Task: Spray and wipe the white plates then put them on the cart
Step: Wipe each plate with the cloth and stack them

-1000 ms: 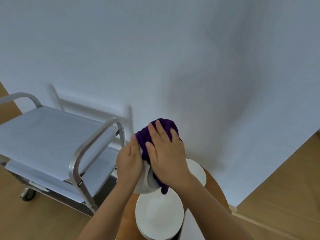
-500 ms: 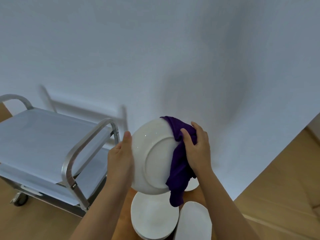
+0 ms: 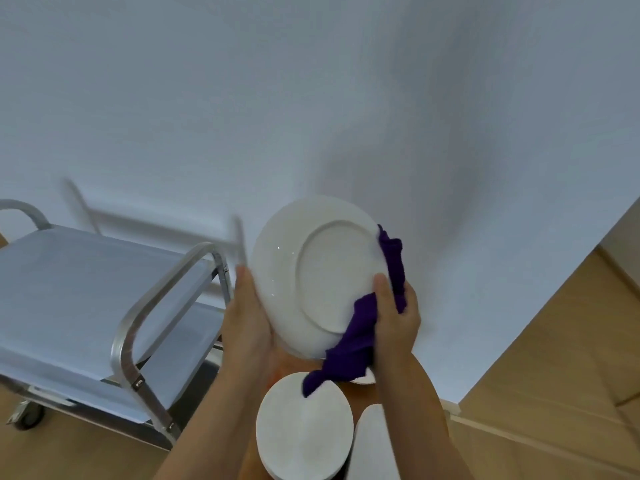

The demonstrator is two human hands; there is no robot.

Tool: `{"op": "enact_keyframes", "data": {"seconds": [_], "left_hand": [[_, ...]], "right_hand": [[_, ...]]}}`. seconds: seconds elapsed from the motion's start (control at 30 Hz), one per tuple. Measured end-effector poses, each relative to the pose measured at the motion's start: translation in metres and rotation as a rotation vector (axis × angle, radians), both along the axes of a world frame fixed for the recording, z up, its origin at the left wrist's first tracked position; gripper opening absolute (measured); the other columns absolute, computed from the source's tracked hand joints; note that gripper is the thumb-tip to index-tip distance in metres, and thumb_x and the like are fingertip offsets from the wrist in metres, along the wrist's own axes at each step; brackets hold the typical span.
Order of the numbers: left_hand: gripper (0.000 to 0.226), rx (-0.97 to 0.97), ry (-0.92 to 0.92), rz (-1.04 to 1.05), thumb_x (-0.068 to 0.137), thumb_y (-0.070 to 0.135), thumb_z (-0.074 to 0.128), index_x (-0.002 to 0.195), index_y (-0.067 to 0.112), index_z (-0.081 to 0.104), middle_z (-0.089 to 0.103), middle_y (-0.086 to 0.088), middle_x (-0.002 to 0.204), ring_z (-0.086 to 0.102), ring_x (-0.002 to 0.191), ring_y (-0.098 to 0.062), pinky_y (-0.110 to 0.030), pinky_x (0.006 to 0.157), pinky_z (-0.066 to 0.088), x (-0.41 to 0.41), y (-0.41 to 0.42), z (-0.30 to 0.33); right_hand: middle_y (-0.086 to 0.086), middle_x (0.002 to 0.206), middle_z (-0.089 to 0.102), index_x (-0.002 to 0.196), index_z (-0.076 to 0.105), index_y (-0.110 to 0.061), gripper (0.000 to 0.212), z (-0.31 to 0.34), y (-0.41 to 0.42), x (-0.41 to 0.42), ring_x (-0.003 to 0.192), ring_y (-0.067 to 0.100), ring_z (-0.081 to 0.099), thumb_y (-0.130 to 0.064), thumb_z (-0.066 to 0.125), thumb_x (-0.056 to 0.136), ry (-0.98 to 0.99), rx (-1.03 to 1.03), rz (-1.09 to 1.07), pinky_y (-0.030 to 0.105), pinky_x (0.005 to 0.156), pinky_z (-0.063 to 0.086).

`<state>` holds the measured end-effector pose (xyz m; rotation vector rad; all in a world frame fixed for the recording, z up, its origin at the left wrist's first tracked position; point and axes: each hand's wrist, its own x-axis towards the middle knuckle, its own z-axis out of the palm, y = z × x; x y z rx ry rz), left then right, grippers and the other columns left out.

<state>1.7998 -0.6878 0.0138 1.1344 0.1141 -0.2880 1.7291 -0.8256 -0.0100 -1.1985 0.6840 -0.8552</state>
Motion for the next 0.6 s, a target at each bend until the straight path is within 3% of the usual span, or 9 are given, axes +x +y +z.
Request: {"op": "enact_keyframes", "data": {"seconds": [0.1,0.17,0.2,0.27,0.33,0.4,0.47,0.53,0.6], "left_hand": [[0.071,0.108,-0.163,-0.45,0.059,0.085,0.04,0.081,0.028,0.075,0.069,-0.017,0.094,0.067,0.084,-0.031,-0.041,0.07,0.055,0.016,0.024,0.013],[0.07,0.133,-0.134,-0.567,0.063,0.078,0.046,0.079,0.016,0.075,0.063,-0.019,0.08,0.064,0.065,-0.025,-0.034,0.063,0.05,0.029,0.027,0.021],[0.062,0.152,-0.089,-0.562,0.071,0.07,0.05,0.08,0.013,0.073,0.063,-0.017,0.076,0.063,0.06,-0.022,-0.032,0.06,0.048,0.033,0.026,0.023],[0.046,0.163,-0.022,-0.544,0.084,0.05,0.055,0.1,0.009,0.07,0.071,-0.013,0.085,0.069,0.069,-0.022,-0.034,0.063,0.053,0.035,0.023,0.023],[0.048,0.145,0.014,-0.514,0.081,0.042,0.06,0.113,0.006,0.066,0.072,-0.013,0.095,0.069,0.079,-0.025,-0.037,0.071,0.056,0.036,0.018,0.023],[0.056,0.089,0.01,-0.451,0.07,0.042,0.064,0.113,0.006,0.066,0.072,-0.013,0.097,0.068,0.082,-0.027,-0.04,0.077,0.055,0.035,0.015,0.022],[0.048,0.045,0.009,-0.375,0.067,0.042,0.068,0.102,0.01,0.07,0.074,-0.01,0.09,0.071,0.077,-0.024,-0.038,0.071,0.056,0.031,0.009,0.025],[0.032,-0.029,0.054,-0.281,0.074,0.04,0.068,0.092,0.013,0.07,0.075,-0.006,0.083,0.072,0.069,-0.02,-0.034,0.062,0.056,0.026,0.002,0.025],[0.032,-0.137,0.119,-0.207,0.076,0.039,0.068,0.095,0.013,0.07,0.076,-0.007,0.087,0.073,0.072,-0.021,-0.036,0.06,0.058,0.022,-0.004,0.025]], "right_hand": [[-0.015,0.088,0.069,0.103,0.062,-0.032,0.026,0.011,-0.03,-0.013,0.081,0.004,0.066,-0.036,0.068,0.078,-0.025,-0.14,0.129,0.018,0.062,0.052],[-0.015,0.095,0.069,0.099,0.063,-0.039,0.028,0.018,-0.041,-0.017,0.086,0.005,0.066,-0.04,0.073,0.073,0.057,-0.313,0.252,0.021,0.068,0.053],[-0.015,0.098,0.067,0.097,0.063,-0.044,0.029,0.02,-0.042,-0.017,0.089,0.003,0.064,-0.044,0.075,0.071,0.113,-0.39,0.297,0.022,0.072,0.052],[-0.016,0.104,0.061,0.093,0.059,-0.055,0.028,0.022,-0.041,-0.014,0.091,-0.006,0.058,-0.058,0.068,0.067,0.22,-0.481,0.309,0.02,0.076,0.048],[-0.018,0.106,0.052,0.093,0.053,-0.061,0.024,0.023,-0.04,-0.01,0.09,-0.018,0.05,-0.064,0.059,0.069,0.276,-0.561,0.258,0.012,0.073,0.04],[-0.019,0.112,0.046,0.103,0.049,-0.055,0.024,0.02,-0.039,-0.008,0.093,-0.025,0.042,-0.057,0.057,0.081,0.257,-0.604,0.203,0.009,0.073,0.037],[-0.018,0.126,0.04,0.115,0.048,-0.044,0.028,0.014,-0.034,-0.006,0.103,-0.028,0.036,-0.048,0.054,0.088,0.196,-0.609,0.163,0.003,0.081,0.035],[-0.022,0.134,0.034,0.12,0.047,-0.04,0.034,0.008,-0.021,-0.004,0.114,-0.025,0.031,-0.046,0.047,0.086,0.133,-0.605,0.141,-0.004,0.087,0.029],[-0.029,0.135,0.029,0.117,0.047,-0.04,0.033,0.001,-0.004,-0.004,0.122,-0.017,0.028,-0.046,0.043,0.086,0.104,-0.596,0.095,-0.003,0.092,0.024]]}}
